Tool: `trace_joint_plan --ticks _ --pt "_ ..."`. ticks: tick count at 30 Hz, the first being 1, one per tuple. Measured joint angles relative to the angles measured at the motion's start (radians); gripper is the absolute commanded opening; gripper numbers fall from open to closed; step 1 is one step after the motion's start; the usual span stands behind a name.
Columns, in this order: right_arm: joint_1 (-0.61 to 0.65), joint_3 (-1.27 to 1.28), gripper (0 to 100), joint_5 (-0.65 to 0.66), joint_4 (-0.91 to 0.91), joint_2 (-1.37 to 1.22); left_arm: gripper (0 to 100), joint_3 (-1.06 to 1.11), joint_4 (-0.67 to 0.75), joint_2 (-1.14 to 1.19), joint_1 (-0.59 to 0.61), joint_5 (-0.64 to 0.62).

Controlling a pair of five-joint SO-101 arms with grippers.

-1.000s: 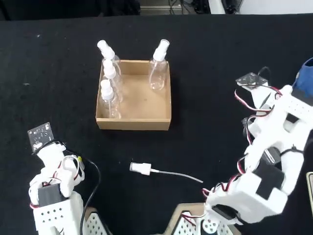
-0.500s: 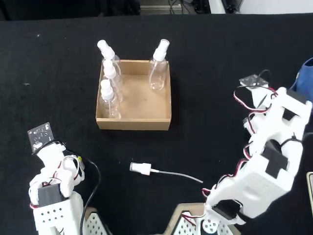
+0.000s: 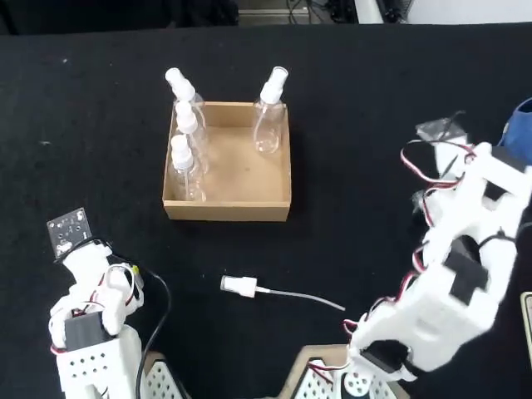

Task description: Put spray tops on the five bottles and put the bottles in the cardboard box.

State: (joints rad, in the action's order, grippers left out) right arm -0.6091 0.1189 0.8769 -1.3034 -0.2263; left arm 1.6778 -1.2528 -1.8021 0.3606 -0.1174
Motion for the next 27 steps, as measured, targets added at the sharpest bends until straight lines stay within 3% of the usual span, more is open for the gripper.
trace_joint_plan --ticks 7,16,22,27 --pt "0.014 0.0 1.1 -0.212 -0.069 0.348 3 0.0 0.0 0.0 0.0 0.0" --pt "0.176 0.106 1.1 -0.48 -0.075 0.769 3 0.0 0.0 0.0 0.0 0.0" --pt "0.344 0.216 1.1 -0.651 -0.058 1.011 3 0.0 0.0 0.0 0.0 0.0" --pt "0.537 0.388 1.1 -0.743 0.072 1.217 3 0.0 0.0 0.0 0.0 0.0"
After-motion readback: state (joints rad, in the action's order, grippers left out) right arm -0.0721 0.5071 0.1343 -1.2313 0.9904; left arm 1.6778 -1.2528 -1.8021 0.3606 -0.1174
